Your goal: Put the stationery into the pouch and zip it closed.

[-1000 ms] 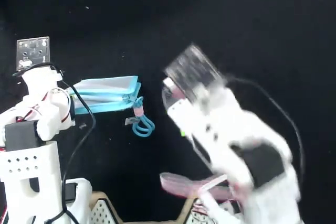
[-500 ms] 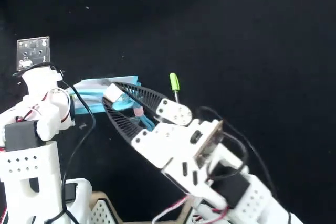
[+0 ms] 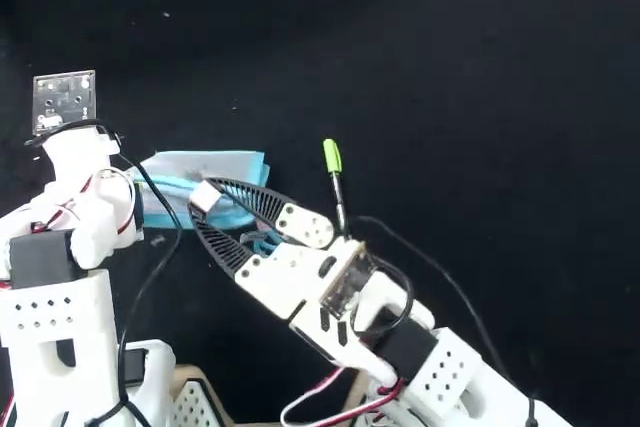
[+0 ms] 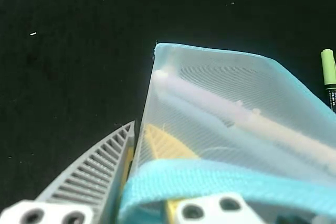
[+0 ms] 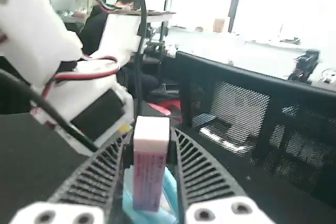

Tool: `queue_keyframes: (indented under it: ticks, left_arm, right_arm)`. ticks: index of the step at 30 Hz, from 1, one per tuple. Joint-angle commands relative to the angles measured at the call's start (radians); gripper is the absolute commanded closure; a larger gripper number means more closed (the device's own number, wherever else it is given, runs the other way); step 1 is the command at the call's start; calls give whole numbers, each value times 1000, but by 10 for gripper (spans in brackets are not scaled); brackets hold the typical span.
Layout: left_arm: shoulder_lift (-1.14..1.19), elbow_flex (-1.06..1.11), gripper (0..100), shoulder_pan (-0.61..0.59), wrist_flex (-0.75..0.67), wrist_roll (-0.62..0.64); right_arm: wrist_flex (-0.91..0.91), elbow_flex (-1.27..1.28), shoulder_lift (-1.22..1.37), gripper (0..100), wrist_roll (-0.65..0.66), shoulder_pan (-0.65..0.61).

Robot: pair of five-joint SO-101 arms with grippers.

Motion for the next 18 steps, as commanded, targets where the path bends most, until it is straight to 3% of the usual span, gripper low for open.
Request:
queue_keyframes:
  ticks: [1, 5, 10, 18]
  left_arm:
    - [3, 15, 970, -7, -6, -9]
    - [3, 15, 970, -7, -6, -9]
    - [3, 12, 970, -7, -6, -9]
    - [3, 13, 970, -7, -6, -9]
  right_arm:
    - [-141, 35, -1, 987, 9, 86]
    - [-147, 67, 8, 987, 9, 114]
    - [-21, -13, 179, 985, 72, 110]
    - [456, -412, 463, 793, 75, 66]
